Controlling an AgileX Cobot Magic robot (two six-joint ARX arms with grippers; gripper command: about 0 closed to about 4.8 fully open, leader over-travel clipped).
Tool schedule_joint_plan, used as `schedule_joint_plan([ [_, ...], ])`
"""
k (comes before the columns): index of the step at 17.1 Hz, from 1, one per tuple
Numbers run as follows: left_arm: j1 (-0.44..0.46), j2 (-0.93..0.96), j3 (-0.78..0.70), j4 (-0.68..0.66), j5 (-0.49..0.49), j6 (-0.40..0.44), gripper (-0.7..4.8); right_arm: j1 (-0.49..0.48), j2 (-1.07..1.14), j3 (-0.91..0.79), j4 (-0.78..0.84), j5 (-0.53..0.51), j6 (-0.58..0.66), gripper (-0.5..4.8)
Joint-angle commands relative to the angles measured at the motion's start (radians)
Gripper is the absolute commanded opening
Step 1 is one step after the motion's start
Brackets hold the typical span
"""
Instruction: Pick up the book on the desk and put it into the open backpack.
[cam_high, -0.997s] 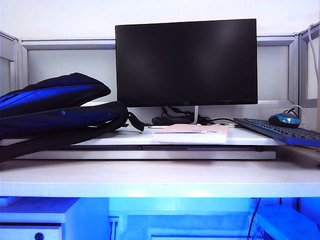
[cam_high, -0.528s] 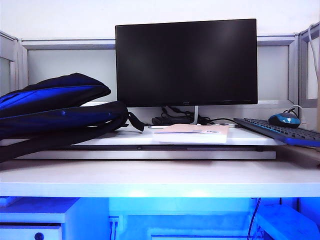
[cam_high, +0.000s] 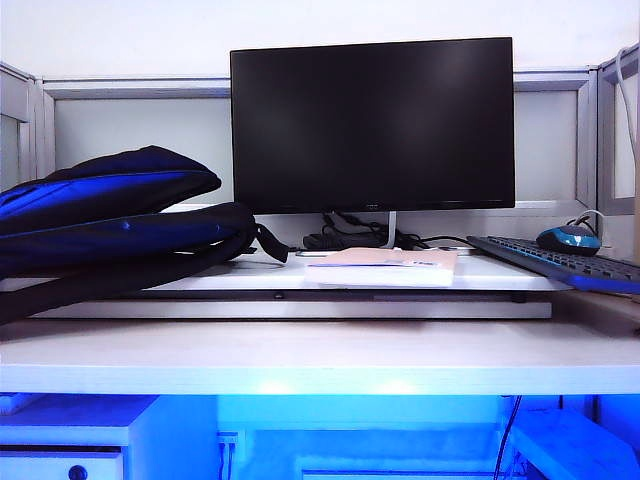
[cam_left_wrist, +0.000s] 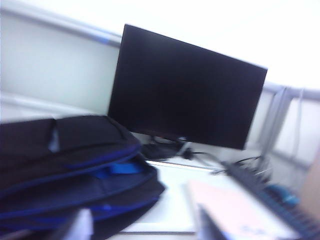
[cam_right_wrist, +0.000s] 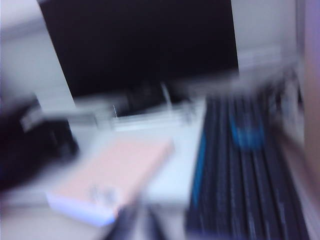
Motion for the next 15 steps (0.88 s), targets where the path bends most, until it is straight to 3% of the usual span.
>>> schedule_joint_plan([
  [1,0.003,0.0,0.048,0.018,-0.003,-0.166,4.79,0.0,0.001,0.085,0.031,-0.004,0.107,1.22],
  [2,0.003,0.0,0.072,0.021,-0.006,-0.209,4.79,0.0,0.001,0.11,0.037,-0.004,0.163,1.27],
  [4,0.003,0.0,0.111,0.025,-0.057,-0.298,4.79,0.0,0.009,0.127,0.071,-0.004,0.285,2.1],
  [8,0.003,0.022,0.164,0.027,-0.091,-0.576,4.79,0.002,0.102,0.13,0.161,-0.08,0.691,3.42],
  [9,0.003,0.042,0.179,0.027,-0.091,-0.629,4.79,0.002,0.146,0.13,0.196,-0.103,0.813,3.42],
  [11,0.003,0.095,0.205,0.019,-0.09,-0.701,4.79,0.002,0.224,0.13,0.257,-0.133,0.938,3.42],
  [15,0.003,0.378,0.277,0.117,-0.02,-0.716,4.79,0.007,0.507,0.163,0.43,-0.265,1.078,3.44],
])
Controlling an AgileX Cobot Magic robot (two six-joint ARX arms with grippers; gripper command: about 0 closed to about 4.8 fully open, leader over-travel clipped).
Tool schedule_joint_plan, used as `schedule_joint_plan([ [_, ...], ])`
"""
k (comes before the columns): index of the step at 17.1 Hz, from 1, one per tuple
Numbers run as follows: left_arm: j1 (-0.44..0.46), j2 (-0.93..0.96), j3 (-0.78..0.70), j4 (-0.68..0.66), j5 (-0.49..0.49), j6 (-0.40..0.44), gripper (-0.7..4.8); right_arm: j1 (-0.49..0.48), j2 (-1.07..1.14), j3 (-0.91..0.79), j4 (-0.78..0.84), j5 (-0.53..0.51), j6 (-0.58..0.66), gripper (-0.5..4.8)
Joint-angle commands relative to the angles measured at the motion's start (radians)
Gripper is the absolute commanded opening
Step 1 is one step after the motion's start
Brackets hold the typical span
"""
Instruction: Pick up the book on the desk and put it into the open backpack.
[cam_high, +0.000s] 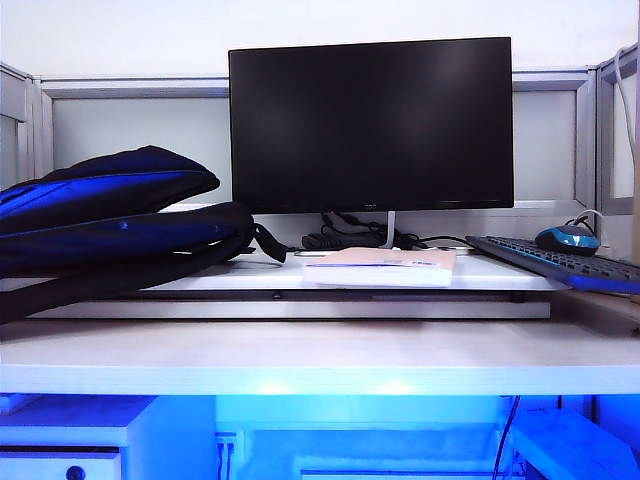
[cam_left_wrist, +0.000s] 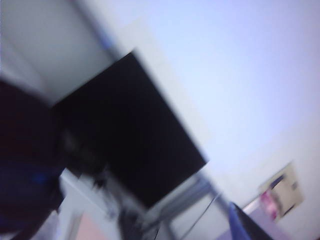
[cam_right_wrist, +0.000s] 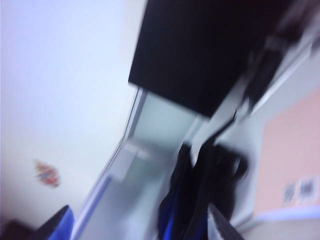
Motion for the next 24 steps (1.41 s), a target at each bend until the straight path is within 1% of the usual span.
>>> schedule_joint_plan([
  [1,0.002,0.168,0.034,0.13,0.071,-0.003,4.79,0.015,0.171,0.053,0.096,-0.09,0.045,3.62],
  [2,0.002,0.245,0.036,0.192,0.091,-0.007,4.79,0.037,0.249,0.079,0.114,-0.1,0.045,3.88],
  [3,0.002,0.308,0.036,0.233,0.101,-0.033,4.79,0.058,0.324,0.102,0.131,-0.1,0.046,3.91],
  [4,0.002,0.396,0.036,0.276,0.125,-0.077,4.79,0.089,0.434,0.129,0.149,-0.103,0.046,3.92],
  [6,0.003,0.472,0.036,0.31,0.164,-0.092,4.79,0.13,0.579,0.148,0.206,-0.107,0.071,3.92],
  [7,0.003,0.502,0.036,0.324,0.18,-0.092,4.79,0.148,0.678,0.152,0.281,-0.119,0.1,3.93],
  [9,0.007,0.528,0.036,0.328,0.18,-0.091,4.79,0.15,0.849,0.152,0.426,-0.145,0.164,3.92],
  [10,0.019,0.536,0.035,0.328,0.18,-0.089,4.79,0.149,0.942,0.164,0.464,-0.152,0.175,3.92],
  [12,0.043,0.548,0.036,0.32,0.195,-0.088,4.79,0.149,1.067,0.203,0.475,-0.176,0.175,3.92],
  [13,0.06,0.562,0.036,0.32,0.216,-0.089,4.79,0.15,1.115,0.228,0.478,-0.189,0.171,3.92],
  [15,0.089,0.603,0.036,0.321,0.285,-0.089,4.79,0.148,1.172,0.272,0.477,-0.18,0.164,3.92],
  [17,0.092,0.631,0.036,0.328,0.278,-0.088,4.79,0.148,1.199,0.306,0.471,-0.162,0.156,3.91],
  [19,0.092,0.65,0.036,0.335,0.28,-0.088,4.79,0.148,1.224,0.341,0.426,-0.122,0.115,3.91],
  [21,0.092,0.656,0.036,0.336,0.28,-0.088,4.79,0.148,1.244,0.364,0.382,-0.121,0.097,3.91],
  [24,0.092,0.66,0.036,0.336,0.28,-0.085,4.79,0.149,1.294,0.389,0.379,-0.121,0.083,3.91],
])
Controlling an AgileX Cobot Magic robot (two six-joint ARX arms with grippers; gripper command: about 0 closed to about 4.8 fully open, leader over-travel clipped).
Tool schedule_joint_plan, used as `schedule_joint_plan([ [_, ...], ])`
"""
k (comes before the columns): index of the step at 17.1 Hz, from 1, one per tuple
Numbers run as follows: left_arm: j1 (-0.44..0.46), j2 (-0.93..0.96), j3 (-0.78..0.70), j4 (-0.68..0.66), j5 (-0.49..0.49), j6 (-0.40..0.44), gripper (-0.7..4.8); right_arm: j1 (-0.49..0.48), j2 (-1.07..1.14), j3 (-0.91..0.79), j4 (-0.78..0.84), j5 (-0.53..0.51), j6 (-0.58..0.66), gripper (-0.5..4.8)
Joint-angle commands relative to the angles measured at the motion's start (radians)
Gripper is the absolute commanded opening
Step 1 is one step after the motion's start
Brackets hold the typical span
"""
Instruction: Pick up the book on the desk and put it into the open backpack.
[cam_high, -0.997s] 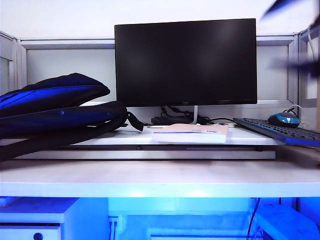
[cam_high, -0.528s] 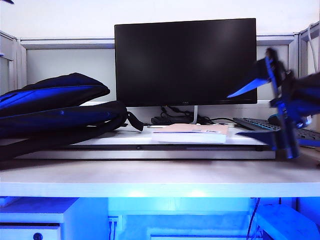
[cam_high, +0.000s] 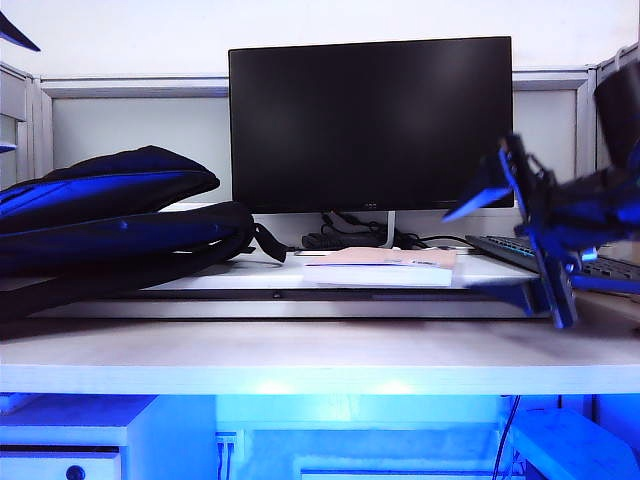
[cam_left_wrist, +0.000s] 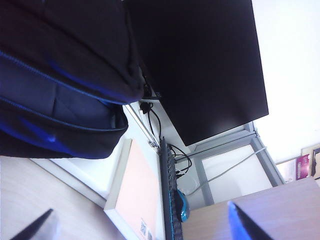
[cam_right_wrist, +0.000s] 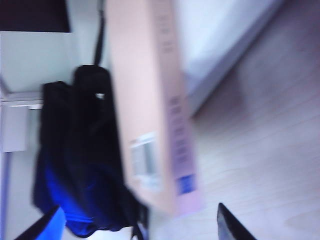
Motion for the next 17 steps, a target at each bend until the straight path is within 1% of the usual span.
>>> schedule_joint_plan([
  [1,0.001,0.001,0.004,0.016,0.006,0.008,4.79,0.0,0.053,0.028,0.008,0.005,-0.013,3.91],
  [4,0.001,0.007,0.004,0.016,0.007,0.008,4.79,0.008,0.101,0.06,0.008,0.001,-0.009,3.91],
  [7,0.001,0.006,0.004,0.016,0.006,0.008,4.79,0.039,0.113,0.09,0.008,0.005,-0.006,3.9],
  [8,0.001,0.006,0.004,0.016,0.006,0.008,4.79,0.05,0.114,0.106,0.0,0.022,-0.006,3.87],
  [9,0.001,0.006,0.004,0.016,0.006,0.008,4.79,0.05,0.114,0.128,-0.037,0.069,-0.006,2.62],
  [11,0.001,0.006,0.004,0.016,0.007,0.008,4.79,0.05,0.114,0.128,-0.037,0.109,-0.007,1.38],
  [12,0.001,0.006,0.004,0.016,0.008,0.008,4.79,0.05,0.114,0.128,-0.037,0.129,-0.007,1.35],
  [13,0.001,0.006,0.004,0.016,0.009,0.008,4.79,0.05,0.115,0.128,-0.036,0.141,-0.008,1.08],
  [14,0.001,0.006,0.004,0.016,0.01,0.008,4.79,0.05,0.116,0.128,-0.037,0.142,-0.014,0.03],
  [17,0.001,0.007,0.004,0.016,0.01,0.008,4.79,0.05,0.117,0.128,-0.036,0.136,-0.067,-0.02],
])
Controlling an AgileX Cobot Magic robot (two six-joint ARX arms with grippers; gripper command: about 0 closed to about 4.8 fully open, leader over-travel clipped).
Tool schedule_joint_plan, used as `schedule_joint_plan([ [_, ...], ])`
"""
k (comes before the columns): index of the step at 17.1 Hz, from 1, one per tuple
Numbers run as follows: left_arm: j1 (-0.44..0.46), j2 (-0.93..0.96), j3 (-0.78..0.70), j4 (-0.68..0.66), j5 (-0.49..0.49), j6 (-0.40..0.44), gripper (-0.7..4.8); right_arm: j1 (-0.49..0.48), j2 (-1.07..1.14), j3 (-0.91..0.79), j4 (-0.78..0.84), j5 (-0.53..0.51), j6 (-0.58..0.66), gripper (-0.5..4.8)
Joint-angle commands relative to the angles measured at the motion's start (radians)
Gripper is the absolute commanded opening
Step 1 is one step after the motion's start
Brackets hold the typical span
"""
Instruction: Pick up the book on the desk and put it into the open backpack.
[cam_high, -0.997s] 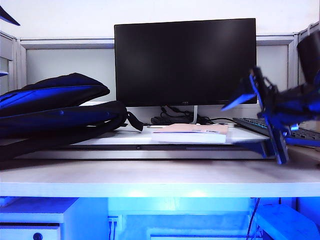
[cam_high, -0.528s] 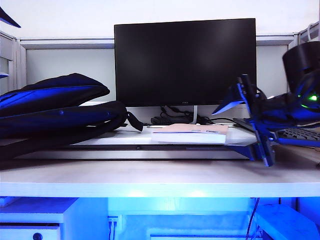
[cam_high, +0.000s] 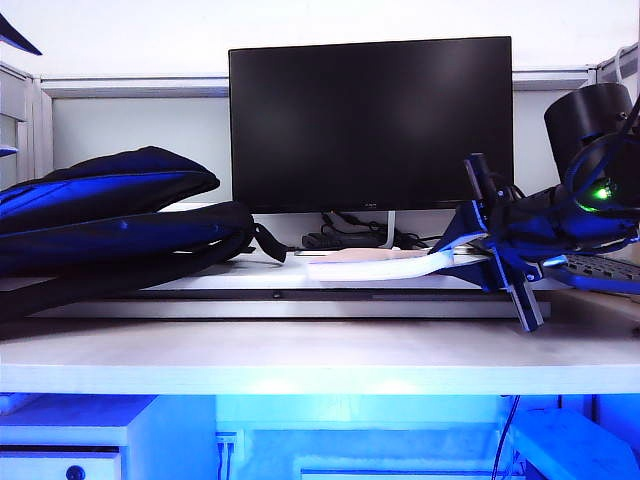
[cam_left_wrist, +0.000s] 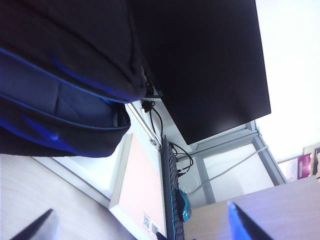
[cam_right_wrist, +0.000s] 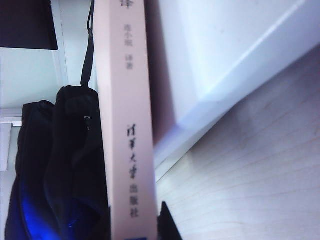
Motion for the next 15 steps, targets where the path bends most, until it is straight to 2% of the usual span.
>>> schedule_joint_plan([
  [1,0.001,-0.002,0.004,0.014,0.006,0.005,4.79,-0.002,0.003,0.001,0.005,0.007,-0.041,-0.02],
  [4,0.001,0.003,0.004,0.017,-0.002,0.01,4.79,-0.002,0.003,0.003,0.133,-0.026,-0.04,-0.02],
  [7,0.001,0.057,0.037,0.025,-0.001,0.031,4.79,-0.002,0.002,0.029,0.149,-0.087,-0.037,-0.03],
  [10,0.002,0.152,0.11,0.095,0.001,0.03,4.79,-0.002,0.002,0.051,0.158,-0.128,-0.033,-0.03],
  [15,0.001,0.314,0.235,0.097,0.004,0.008,4.79,-0.002,0.001,0.08,0.182,-0.134,-0.025,-0.03],
])
